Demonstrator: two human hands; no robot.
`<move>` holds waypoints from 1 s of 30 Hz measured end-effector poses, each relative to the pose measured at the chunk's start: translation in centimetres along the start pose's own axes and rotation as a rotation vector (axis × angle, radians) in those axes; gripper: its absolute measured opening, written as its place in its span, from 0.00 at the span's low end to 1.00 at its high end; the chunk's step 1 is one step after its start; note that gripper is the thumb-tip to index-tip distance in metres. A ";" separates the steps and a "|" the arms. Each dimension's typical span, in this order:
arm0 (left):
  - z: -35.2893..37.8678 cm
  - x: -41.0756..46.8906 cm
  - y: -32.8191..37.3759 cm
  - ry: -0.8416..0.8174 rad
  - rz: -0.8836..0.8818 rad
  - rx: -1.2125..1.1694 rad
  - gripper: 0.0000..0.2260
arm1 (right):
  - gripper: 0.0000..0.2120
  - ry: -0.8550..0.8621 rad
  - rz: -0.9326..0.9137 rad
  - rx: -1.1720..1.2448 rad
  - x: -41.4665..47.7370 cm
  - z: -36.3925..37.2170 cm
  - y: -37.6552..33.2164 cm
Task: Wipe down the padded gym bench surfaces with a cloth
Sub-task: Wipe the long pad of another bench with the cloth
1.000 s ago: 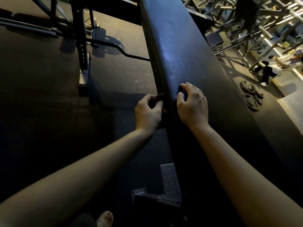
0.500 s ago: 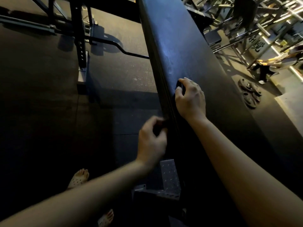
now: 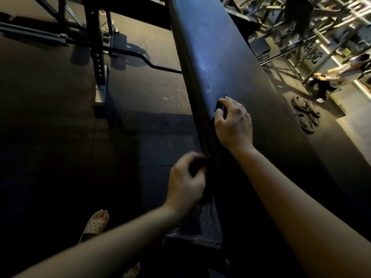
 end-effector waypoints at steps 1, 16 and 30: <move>-0.5 2.5 -0.5 0.071 -0.026 0.022 0.08 | 0.19 0.001 -0.002 0.004 0.0 0.0 -0.1; -0.7 6.4 -1.2 0.182 -0.074 0.016 0.08 | 0.19 0.030 -0.009 0.024 0.0 -0.1 0.2; -0.3 6.9 -1.1 0.143 -0.025 0.034 0.07 | 0.20 0.048 -0.023 0.030 0.3 0.3 0.6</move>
Point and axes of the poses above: each hand's wrist, its own x-axis towards the middle knuckle, its own z-axis out of the palm, y = z × x, the point moved 9 cm from there along x, towards the middle knuckle, and after that the axes turned 5 degrees about y, right-handed, at the moved point
